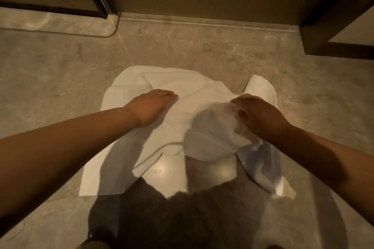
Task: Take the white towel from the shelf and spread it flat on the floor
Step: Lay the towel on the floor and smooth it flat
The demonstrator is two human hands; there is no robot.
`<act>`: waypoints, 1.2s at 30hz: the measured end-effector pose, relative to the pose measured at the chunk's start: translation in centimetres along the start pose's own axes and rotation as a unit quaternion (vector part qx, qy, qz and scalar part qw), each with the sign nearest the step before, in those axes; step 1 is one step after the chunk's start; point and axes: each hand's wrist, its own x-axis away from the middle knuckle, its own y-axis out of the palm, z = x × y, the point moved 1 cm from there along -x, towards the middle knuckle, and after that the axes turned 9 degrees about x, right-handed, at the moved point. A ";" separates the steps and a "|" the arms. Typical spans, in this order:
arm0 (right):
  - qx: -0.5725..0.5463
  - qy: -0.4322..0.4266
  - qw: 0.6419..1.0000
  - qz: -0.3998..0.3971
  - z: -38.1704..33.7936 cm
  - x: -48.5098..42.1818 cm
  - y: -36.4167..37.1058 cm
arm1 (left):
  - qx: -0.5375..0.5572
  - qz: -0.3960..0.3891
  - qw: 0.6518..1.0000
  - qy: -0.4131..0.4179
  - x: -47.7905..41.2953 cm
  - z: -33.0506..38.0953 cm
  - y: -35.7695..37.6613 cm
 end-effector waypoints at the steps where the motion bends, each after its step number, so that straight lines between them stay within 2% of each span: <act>1: 0.003 0.003 1.000 0.007 0.1 -0.5 -0.2 | -0.004 0.003 1.000 -0.001 -0.4 -0.1 0.1; 7: 0.070 0.060 0.994 -0.060 1.1 -3.1 -0.4 | -0.056 0.024 0.998 -0.008 -1.6 -0.1 0.7; 10: 0.078 0.066 0.993 -0.049 1.9 -3.3 0.1 | -0.097 0.034 0.995 -0.005 -1.8 -0.2 0.7; 15: 0.054 0.096 0.994 -0.004 2.4 -2.3 0.4 | -0.104 0.045 0.993 -0.033 -1.6 -0.4 0.3; 20: 0.034 0.113 0.992 0.040 2.2 -1.1 -0.1 | -0.135 0.019 0.989 -0.061 -0.6 -0.6 0.2; 24: 0.027 0.075 0.988 0.132 1.5 -0.1 -1.6 | -0.150 0.076 0.985 -0.039 0.4 -1.1 -0.8; 26: 0.019 0.063 0.986 0.151 1.2 0.9 -2.2 | -0.155 0.091 0.984 -0.007 1.4 -1.3 -1.3; 30: 0.022 0.036 0.989 0.142 0.6 2.9 -1.9 | -0.160 0.101 0.981 0.038 4.0 -1.8 -1.7; 36: 0.051 -0.053 0.994 0.076 -1.0 4.9 -0.1 | -0.220 0.042 0.971 0.086 7.0 -2.0 0.1</act>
